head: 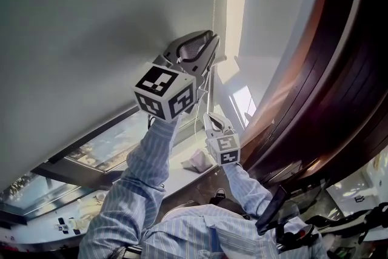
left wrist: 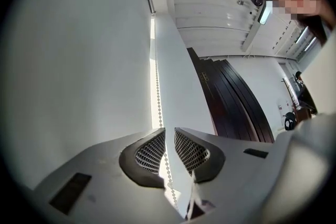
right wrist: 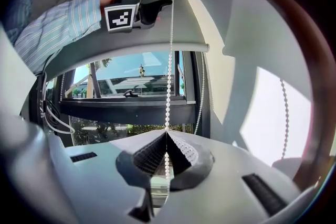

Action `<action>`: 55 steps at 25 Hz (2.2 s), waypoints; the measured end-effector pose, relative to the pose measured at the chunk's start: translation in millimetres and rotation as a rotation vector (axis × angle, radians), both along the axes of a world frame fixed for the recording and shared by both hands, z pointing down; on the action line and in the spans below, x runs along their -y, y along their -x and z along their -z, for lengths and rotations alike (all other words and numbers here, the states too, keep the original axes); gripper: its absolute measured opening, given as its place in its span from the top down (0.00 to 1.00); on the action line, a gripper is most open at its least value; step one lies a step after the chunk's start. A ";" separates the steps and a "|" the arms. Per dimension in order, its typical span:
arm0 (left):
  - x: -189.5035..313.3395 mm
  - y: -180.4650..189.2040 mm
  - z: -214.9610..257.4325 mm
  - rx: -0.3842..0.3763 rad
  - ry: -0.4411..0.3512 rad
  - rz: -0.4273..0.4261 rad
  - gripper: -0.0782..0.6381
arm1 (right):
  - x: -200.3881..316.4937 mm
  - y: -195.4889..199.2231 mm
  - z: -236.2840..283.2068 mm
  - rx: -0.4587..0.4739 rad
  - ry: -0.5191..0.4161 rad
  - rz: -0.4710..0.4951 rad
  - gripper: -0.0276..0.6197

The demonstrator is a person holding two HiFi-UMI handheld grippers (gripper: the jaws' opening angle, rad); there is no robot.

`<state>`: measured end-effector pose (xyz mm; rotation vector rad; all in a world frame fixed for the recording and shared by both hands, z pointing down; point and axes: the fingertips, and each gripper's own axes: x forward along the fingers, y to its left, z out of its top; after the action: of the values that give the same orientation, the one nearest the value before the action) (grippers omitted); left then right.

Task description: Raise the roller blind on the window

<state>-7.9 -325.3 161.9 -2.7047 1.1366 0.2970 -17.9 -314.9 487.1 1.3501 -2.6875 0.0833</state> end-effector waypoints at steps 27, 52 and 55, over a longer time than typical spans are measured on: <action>0.0 1.5 44.2 -0.255 -0.181 -0.098 0.86 | -12.3 3.6 -16.5 -0.014 0.014 0.038 0.95; 40.7 40.0 -177.5 -0.456 0.338 -0.130 0.87 | -54.1 -33.8 -197.6 -0.203 0.500 0.052 0.95; 36.5 38.4 -175.8 -0.419 0.324 -0.137 0.87 | -33.5 -43.5 -102.8 -0.056 0.324 0.035 0.94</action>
<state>-46.3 -361.8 337.7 -3.1081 1.1871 0.7969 25.6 -281.4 589.9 1.1867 -2.5117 0.4494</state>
